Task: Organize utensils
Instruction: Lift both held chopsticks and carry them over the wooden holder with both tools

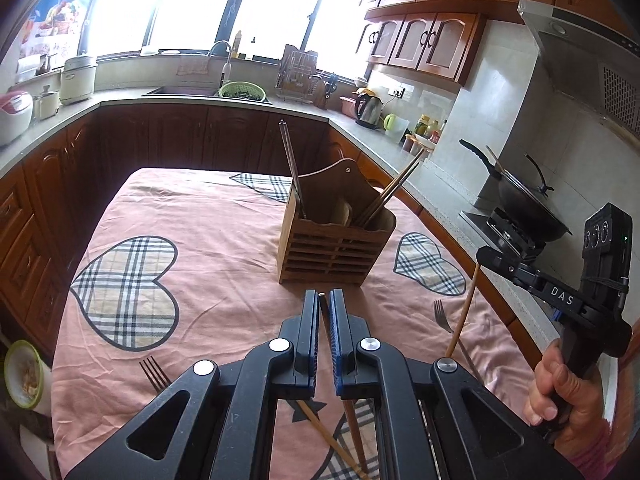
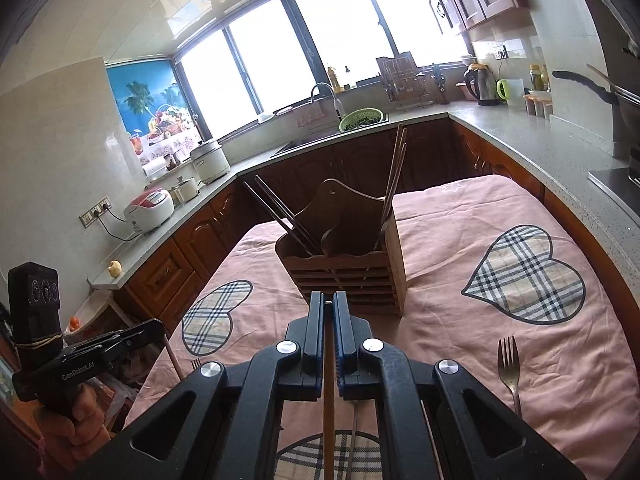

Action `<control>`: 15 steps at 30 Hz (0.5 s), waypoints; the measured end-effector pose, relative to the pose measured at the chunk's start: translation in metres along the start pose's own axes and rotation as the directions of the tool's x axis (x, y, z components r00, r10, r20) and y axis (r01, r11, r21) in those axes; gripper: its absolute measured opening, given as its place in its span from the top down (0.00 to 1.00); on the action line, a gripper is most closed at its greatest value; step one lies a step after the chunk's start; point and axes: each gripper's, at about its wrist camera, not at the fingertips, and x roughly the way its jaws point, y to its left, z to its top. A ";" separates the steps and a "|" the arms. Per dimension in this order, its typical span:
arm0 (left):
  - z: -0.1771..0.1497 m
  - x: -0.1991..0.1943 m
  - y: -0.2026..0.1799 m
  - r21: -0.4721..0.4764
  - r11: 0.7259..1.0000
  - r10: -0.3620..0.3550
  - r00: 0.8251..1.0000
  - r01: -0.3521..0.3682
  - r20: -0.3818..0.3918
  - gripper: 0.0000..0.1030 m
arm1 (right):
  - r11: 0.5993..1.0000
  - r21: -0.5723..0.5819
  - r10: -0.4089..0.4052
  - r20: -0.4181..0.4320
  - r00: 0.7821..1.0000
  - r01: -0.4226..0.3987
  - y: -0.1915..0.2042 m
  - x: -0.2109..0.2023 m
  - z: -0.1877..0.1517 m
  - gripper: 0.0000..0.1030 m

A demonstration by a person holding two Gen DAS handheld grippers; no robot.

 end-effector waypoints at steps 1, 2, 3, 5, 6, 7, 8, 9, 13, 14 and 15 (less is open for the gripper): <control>0.000 -0.003 -0.001 0.002 1.000 -0.001 1.000 0.001 0.008 0.96 | 1.000 -0.002 0.001 0.007 1.000 -0.001 0.001 -0.002 0.001 0.96; 0.001 -0.006 -0.001 0.005 1.000 -0.002 1.000 0.002 0.015 0.97 | 1.000 -0.003 0.003 0.014 1.000 -0.003 0.002 -0.005 0.003 0.96; 0.001 -0.009 -0.002 0.006 1.000 -0.001 1.000 0.001 0.021 0.97 | 1.000 -0.006 0.002 0.021 1.000 -0.002 0.004 -0.007 0.004 0.96; 0.002 -0.014 -0.002 0.005 1.000 -0.007 0.999 0.007 0.033 0.97 | 1.000 -0.009 0.003 0.036 0.999 -0.003 0.005 -0.012 0.008 0.96; 0.003 -0.015 -0.001 0.004 1.000 -0.007 0.999 0.007 0.039 0.97 | 1.000 -0.010 0.002 0.043 0.999 -0.001 0.006 -0.014 0.009 0.96; 0.003 -0.017 -0.001 0.003 1.000 -0.007 0.999 0.007 0.045 0.97 | 1.000 -0.011 0.003 0.049 0.999 -0.002 0.006 -0.015 0.011 0.96; 0.004 -0.018 0.000 0.002 1.000 -0.008 0.999 0.008 0.050 0.97 | 1.000 -0.012 0.003 0.055 0.999 -0.003 0.007 -0.017 0.012 0.96; 0.004 -0.020 0.000 0.000 1.000 -0.008 0.998 0.008 0.055 0.97 | 1.000 -0.014 0.004 0.060 0.998 -0.003 0.008 -0.019 0.013 0.96; 0.009 -0.022 0.002 0.003 1.000 -0.005 0.997 0.005 0.073 0.98 | 1.000 -0.021 0.006 0.083 0.997 -0.004 0.011 -0.024 0.018 0.96; 0.009 -0.023 0.002 0.004 1.000 -0.005 0.997 0.005 0.077 0.98 | 1.000 -0.021 0.006 0.089 0.996 -0.004 0.011 -0.025 0.020 0.96; 0.011 -0.024 0.002 0.005 1.000 -0.005 0.997 0.005 0.082 0.98 | 1.000 -0.021 0.007 0.094 0.996 -0.005 0.012 -0.026 0.021 0.96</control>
